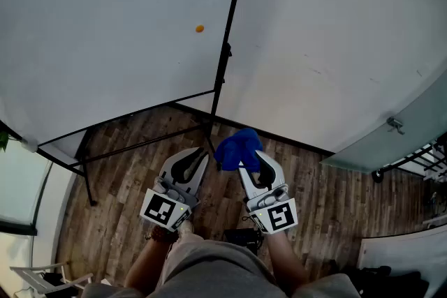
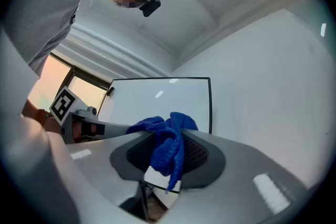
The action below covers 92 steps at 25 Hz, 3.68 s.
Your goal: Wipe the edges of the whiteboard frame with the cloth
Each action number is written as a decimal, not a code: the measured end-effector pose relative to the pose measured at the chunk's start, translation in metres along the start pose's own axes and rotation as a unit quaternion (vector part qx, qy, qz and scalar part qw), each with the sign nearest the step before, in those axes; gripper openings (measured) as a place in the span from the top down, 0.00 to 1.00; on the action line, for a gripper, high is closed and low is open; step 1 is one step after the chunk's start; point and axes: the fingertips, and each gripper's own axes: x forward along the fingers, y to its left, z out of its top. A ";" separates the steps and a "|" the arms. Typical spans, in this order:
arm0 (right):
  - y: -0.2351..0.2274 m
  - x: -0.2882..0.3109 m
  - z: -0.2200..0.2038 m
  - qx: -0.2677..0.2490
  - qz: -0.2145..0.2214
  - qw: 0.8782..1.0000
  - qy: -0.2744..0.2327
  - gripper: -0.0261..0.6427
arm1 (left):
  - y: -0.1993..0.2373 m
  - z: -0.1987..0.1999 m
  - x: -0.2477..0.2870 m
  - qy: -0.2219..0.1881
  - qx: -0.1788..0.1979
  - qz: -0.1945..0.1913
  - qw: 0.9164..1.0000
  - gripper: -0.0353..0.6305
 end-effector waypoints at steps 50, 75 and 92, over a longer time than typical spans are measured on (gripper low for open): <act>-0.283 0.302 0.064 0.131 0.372 0.905 -0.158 0.76 | 0.153 0.032 0.306 0.020 -0.099 -0.104 0.989 0.88; -0.363 0.404 0.175 0.119 0.477 0.847 -0.202 0.76 | 0.161 0.132 0.399 0.022 -0.112 -0.175 0.978 0.93; -0.367 0.460 0.260 0.114 0.515 0.823 -0.209 0.76 | 0.182 0.247 0.438 0.054 -0.056 -0.259 0.963 0.94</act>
